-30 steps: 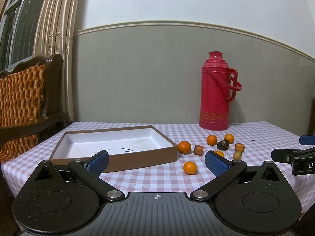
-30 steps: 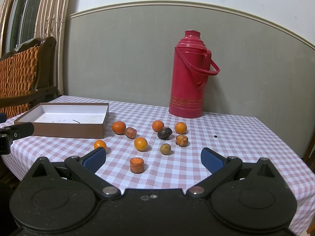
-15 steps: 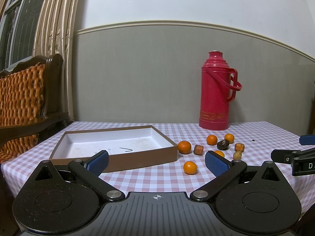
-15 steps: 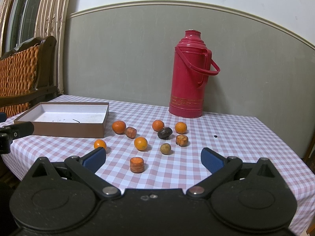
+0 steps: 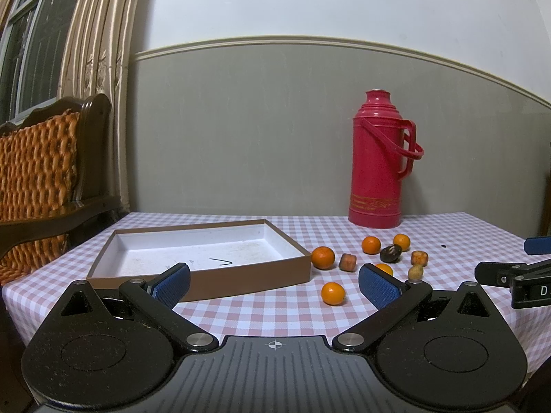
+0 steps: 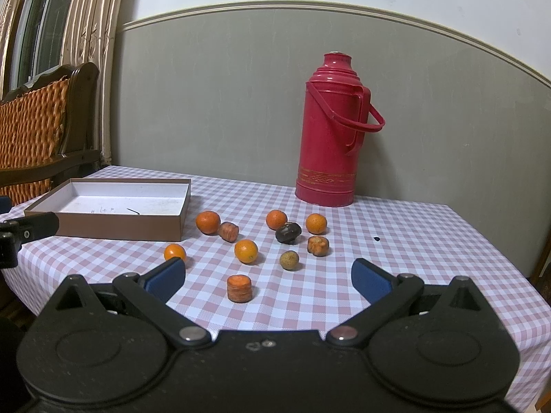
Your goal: Organize fruits
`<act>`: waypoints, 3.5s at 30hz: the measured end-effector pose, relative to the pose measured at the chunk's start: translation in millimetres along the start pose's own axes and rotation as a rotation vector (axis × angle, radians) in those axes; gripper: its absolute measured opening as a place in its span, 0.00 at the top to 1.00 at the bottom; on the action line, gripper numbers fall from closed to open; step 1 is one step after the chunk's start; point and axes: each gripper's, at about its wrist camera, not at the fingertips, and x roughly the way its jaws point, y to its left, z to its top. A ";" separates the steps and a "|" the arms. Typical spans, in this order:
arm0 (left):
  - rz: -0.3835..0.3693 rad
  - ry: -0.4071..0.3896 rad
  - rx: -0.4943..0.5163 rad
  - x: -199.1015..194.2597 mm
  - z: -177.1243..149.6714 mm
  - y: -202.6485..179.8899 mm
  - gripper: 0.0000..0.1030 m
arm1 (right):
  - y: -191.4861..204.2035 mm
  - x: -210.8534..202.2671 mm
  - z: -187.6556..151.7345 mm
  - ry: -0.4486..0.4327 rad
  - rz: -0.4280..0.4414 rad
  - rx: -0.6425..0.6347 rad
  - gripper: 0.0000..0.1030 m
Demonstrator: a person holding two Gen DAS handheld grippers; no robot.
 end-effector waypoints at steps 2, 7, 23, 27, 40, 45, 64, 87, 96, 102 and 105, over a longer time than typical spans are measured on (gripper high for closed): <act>0.001 -0.001 0.000 -0.2 0.0 0.0 0.00 | -0.6 2.1 -0.1 0.004 0.002 0.001 0.06; 0.000 -0.002 -0.004 -0.6 -0.7 0.8 0.00 | -1.4 -1.0 -2.3 -0.005 -0.008 0.006 0.06; -0.058 0.037 0.072 50.5 2.2 -20.8 0.01 | 20.7 51.2 -9.1 0.095 0.054 -0.128 0.33; -0.093 0.097 0.091 75.1 -4.2 -28.9 0.18 | 15.5 70.0 -14.5 0.121 0.067 -0.099 0.38; -0.152 0.233 0.104 139.0 -25.8 -59.4 0.37 | 14.0 109.3 -21.3 0.168 0.095 -0.100 0.62; -0.153 0.267 0.099 156.2 -30.6 -66.8 0.37 | 11.3 120.0 -23.6 0.184 0.102 -0.096 0.70; -0.129 0.268 0.072 168.2 -27.8 -68.2 0.68 | -3.5 145.4 -13.9 0.177 0.062 -0.033 0.81; 0.074 0.127 0.004 101.8 0.9 41.6 0.68 | 85.2 112.9 31.3 0.008 0.280 -0.089 0.81; 0.215 0.091 -0.048 107.6 6.0 99.1 0.68 | 129.0 136.9 52.4 -0.034 0.362 -0.134 0.81; 0.267 0.082 -0.101 128.4 11.7 129.2 0.68 | 139.5 169.7 66.6 -0.033 0.370 -0.132 0.81; 0.281 0.083 -0.100 144.2 15.1 136.7 0.68 | 137.5 190.2 74.2 -0.014 0.367 -0.118 0.81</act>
